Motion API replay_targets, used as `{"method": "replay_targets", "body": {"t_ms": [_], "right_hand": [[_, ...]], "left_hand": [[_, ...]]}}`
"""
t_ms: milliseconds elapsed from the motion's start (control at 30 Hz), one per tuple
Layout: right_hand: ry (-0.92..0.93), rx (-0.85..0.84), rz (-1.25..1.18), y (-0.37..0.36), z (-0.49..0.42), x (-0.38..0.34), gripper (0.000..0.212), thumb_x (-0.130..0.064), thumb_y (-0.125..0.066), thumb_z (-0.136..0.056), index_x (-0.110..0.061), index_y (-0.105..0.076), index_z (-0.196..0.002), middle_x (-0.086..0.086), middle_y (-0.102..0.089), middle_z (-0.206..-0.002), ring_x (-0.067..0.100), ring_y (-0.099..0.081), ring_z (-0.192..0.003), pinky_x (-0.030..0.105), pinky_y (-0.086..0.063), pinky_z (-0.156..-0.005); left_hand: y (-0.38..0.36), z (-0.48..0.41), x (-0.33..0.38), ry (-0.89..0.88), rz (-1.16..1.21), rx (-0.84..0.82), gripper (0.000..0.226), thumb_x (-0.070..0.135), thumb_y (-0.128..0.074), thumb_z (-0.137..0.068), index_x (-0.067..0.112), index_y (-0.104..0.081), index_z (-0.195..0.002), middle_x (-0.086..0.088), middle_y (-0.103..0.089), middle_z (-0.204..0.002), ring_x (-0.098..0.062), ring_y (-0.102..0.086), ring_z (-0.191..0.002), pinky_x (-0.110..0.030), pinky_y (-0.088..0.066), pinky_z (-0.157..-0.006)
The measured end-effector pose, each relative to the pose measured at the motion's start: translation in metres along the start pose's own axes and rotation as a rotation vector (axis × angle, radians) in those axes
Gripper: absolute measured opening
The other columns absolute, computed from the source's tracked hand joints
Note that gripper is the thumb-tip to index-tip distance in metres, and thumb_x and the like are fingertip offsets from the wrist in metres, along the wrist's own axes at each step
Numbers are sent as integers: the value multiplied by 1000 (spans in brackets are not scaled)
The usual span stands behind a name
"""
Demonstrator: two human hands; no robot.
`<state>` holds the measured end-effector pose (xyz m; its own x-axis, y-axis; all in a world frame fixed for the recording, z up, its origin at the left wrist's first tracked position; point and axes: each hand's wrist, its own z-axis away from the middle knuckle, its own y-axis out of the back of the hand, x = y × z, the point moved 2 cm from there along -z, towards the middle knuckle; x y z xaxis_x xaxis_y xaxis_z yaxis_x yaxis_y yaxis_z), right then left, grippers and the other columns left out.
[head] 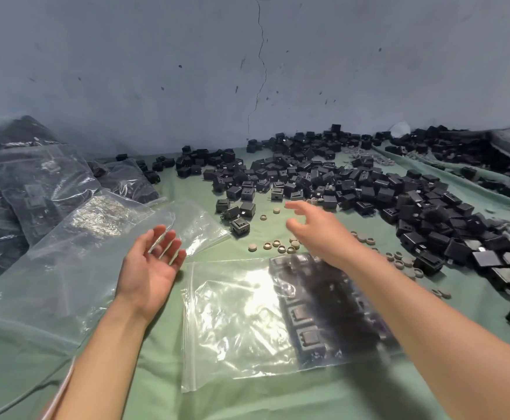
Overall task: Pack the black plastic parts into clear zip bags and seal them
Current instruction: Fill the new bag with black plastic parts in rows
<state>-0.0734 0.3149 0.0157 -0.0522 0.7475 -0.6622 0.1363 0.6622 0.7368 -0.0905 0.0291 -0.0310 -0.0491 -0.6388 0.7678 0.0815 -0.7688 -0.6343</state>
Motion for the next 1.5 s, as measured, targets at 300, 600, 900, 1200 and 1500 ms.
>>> {"method": "replay_targets", "body": {"t_ms": [300, 600, 900, 1200, 1500], "right_hand": [[110, -216, 405, -89, -98, -32, 81, -49, -49, -99, -31, 0, -161, 8, 1, -169, 30, -3, -155, 51, -10, -125], [42, -138, 453, -133, -164, -35, 71, -50, -41, -98, -30, -10, -160, 8, -3, -168, 35, 1, -154, 60, -9, -121], [-48, -51, 399, -144, -192, -43, 56, -49, -47, -94, -27, -43, -145, 8, -30, -156, 34, -8, -149, 61, -24, -111], [182, -35, 456, -134, -146, -39, 51, -50, -48, -95, -22, -47, -138, 6, -40, -147, 29, -33, -136, 54, -40, -104], [303, -20, 512, -131, -117, -41, 49, -63, -47, -94, -25, -48, -125, 7, -42, -136, 32, -45, -116, 51, -43, -95]], "left_hand": [[16, -45, 14, 48, 145, -51, 12, 33, -59, -91, 25, -67, -92, 5, -65, -94, -11, -59, -85, -29, -49, -82], [29, -56, 11, 98, 279, 30, 9, 29, -63, -84, 23, -66, -89, 2, -63, -93, -13, -58, -79, -28, -48, -79], [31, -61, 10, 117, 309, 36, 8, 29, -60, -90, 23, -66, -89, 1, -63, -93, -14, -57, -81, -28, -49, -78], [28, -59, 11, 110, 298, 58, 10, 27, -58, -91, 22, -66, -87, 1, -63, -90, -12, -59, -75, -27, -47, -78], [26, -57, 11, 113, 301, 64, 13, 24, -56, -93, 20, -67, -86, 0, -63, -87, -13, -59, -72, -28, -48, -75]]}}
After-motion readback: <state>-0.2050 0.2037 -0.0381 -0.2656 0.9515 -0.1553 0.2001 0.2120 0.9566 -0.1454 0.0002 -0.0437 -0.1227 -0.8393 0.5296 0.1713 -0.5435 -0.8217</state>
